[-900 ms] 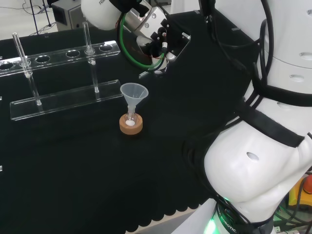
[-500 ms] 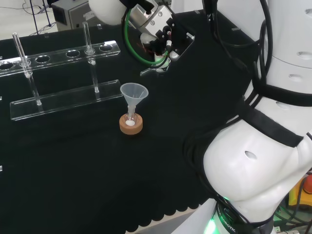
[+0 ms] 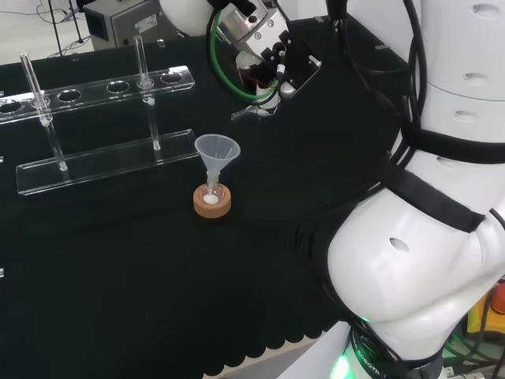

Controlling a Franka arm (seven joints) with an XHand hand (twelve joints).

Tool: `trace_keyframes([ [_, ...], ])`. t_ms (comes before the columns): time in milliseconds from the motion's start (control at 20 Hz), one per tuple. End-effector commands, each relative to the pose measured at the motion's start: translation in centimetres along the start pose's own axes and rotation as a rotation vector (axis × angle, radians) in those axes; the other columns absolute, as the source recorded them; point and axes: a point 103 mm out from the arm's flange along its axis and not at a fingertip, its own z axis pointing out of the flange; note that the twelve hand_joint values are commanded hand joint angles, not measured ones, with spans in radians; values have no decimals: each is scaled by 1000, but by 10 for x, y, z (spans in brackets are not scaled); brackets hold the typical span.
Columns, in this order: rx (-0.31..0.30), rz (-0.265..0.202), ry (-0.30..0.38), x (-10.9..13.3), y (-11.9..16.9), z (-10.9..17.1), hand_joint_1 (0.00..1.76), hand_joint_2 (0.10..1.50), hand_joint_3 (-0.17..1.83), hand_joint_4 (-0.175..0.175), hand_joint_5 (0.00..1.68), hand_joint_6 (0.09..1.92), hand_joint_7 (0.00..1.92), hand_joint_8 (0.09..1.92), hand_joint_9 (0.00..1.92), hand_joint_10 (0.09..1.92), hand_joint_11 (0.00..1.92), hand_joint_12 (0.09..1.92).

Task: Put the weighing funnel back on the table.

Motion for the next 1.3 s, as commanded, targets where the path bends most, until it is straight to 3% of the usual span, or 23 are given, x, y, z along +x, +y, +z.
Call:
trace_keyframes([
  [50, -10, -2, 66, -10, 25, 10, 1089, 650, 807, 175, 1125, 999, 872, 542, 1181, 198, 906, 1030],
  [1300, 3, -56, 90, 29, 92, 64, 1089, 651, 805, 175, 1125, 1000, 874, 543, 1188, 194, 913, 1024],
])
